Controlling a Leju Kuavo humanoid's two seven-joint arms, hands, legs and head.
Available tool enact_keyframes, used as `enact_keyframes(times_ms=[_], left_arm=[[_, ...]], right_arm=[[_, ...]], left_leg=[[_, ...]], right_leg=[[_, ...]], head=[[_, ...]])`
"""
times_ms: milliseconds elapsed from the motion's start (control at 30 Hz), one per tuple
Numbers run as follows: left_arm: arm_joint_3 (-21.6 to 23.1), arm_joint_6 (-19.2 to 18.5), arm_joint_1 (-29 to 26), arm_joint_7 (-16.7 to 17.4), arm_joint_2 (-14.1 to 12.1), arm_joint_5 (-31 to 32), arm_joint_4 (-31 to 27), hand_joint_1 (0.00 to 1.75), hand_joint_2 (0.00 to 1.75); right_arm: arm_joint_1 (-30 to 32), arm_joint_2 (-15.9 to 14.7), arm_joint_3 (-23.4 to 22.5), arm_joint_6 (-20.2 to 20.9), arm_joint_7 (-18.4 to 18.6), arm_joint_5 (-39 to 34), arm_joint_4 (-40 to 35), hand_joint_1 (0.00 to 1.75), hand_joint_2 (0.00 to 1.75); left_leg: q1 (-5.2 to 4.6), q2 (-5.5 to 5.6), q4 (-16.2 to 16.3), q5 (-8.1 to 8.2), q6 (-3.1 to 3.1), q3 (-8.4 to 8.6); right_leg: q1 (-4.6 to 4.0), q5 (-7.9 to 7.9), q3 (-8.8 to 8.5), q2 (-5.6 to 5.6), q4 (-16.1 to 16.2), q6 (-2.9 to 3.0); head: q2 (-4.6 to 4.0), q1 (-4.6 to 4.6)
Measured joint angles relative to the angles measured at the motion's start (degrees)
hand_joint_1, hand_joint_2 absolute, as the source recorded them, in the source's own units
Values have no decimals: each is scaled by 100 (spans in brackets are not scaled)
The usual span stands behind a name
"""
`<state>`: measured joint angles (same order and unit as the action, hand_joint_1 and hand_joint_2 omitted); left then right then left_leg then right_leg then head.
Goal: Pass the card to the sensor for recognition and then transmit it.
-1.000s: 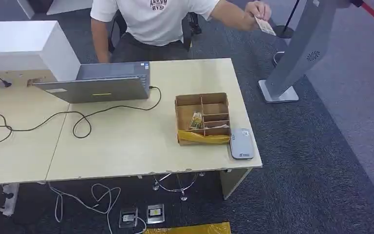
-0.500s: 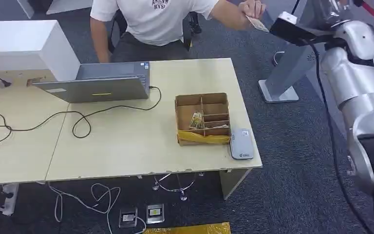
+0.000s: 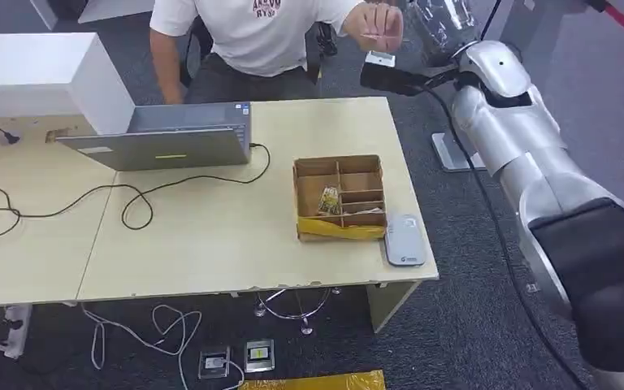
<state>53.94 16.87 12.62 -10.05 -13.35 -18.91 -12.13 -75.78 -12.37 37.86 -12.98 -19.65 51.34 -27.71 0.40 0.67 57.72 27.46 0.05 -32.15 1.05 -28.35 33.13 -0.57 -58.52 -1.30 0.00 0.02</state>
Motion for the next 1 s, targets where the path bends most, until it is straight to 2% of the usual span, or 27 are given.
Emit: enact_keyframes(times_ms=[367,400,433,467,500,1000], left_arm=[[0,48,-53,-2,0,-15,0,0,0],[0,52,-56,-2,0,-15,0,0,0],[0,55,-60,-2,0,-15,0,0,0],[0,57,-64,-2,0,-15,2,0,0],[0,57,-66,-2,0,-15,0,0,0],[0,55,-73,-11,0,-13,2,0,0]], right_arm=[[-1,179,137,177,83,-46,170,3,175],[-1,186,142,184,85,-46,184,80,175],[-1,197,151,188,85,-46,199,80,175],[-1,197,166,188,85,-46,214,164,175],[-1,201,175,194,85,-46,223,175,175],[-5,212,308,540,68,-22,258,175,175]], left_leg=[[0,-1,1,0,0,1],[0,-1,1,0,0,1],[0,-2,1,0,0,2],[0,-2,1,0,0,1],[0,-2,1,0,0,1],[0,-2,1,0,0,1]], right_leg=[[0,0,1,1,0,0],[0,0,1,0,1,0],[0,0,1,0,0,0],[0,0,1,0,1,0],[0,0,1,0,0,0],[0,0,1,-1,1,0]], head=[[0,0],[0,0],[0,0],[0,0],[0,0],[0,2]])
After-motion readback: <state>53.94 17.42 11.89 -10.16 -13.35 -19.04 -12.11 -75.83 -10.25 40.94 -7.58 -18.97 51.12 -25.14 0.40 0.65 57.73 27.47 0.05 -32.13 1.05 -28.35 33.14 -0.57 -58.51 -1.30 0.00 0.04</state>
